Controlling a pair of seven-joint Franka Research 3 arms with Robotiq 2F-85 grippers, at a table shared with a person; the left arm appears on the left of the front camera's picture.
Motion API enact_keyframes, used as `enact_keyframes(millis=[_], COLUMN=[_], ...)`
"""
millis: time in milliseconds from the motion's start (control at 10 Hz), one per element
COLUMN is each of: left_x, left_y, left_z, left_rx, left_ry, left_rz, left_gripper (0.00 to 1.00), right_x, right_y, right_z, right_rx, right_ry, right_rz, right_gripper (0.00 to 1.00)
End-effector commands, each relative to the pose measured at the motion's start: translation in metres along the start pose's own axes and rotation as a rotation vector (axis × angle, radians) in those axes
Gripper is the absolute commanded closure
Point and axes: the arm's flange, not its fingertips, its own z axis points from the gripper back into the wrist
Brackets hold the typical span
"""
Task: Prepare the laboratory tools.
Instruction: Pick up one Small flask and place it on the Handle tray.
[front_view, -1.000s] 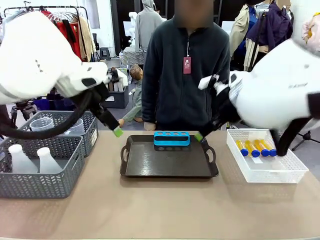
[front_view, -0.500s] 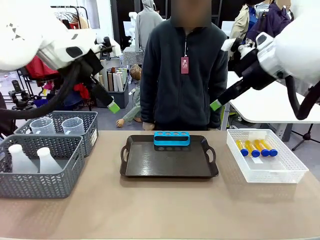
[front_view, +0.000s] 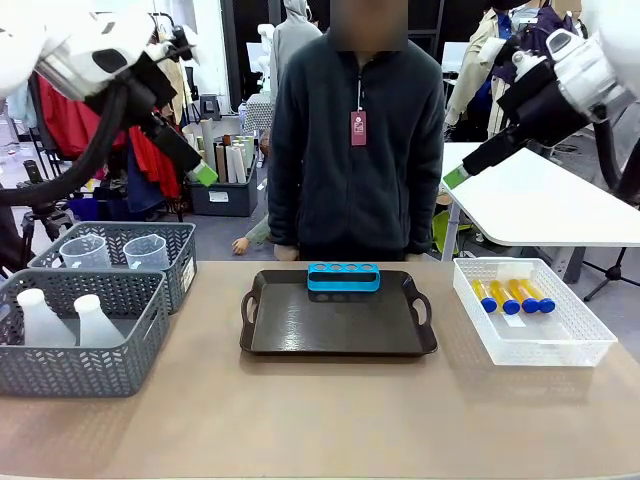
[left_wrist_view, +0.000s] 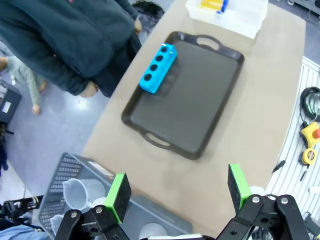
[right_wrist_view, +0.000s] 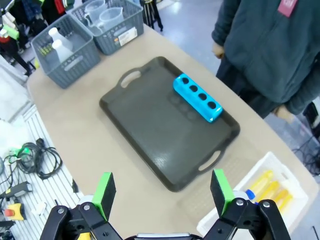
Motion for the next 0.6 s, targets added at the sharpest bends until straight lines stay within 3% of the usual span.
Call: enact_keyframes(millis=[0,500], left_x=[0.002,0.004], left_y=[0.009,0.011], left_z=[-0.001,0.001], left_rx=[-0.012,0.002], left_ry=[-0.063,-0.127], left_rz=[-0.019,-0.004], left_gripper=[0.00,0.00], right_x=[0.008,0.028], right_y=[-0.014,-0.009], right_z=[0.009,0.032], right_rx=[0.023,0.010], right_ry=[-0.027,-0.090], right_rz=[0.031,0.083], right_gripper=[0.00,0.00])
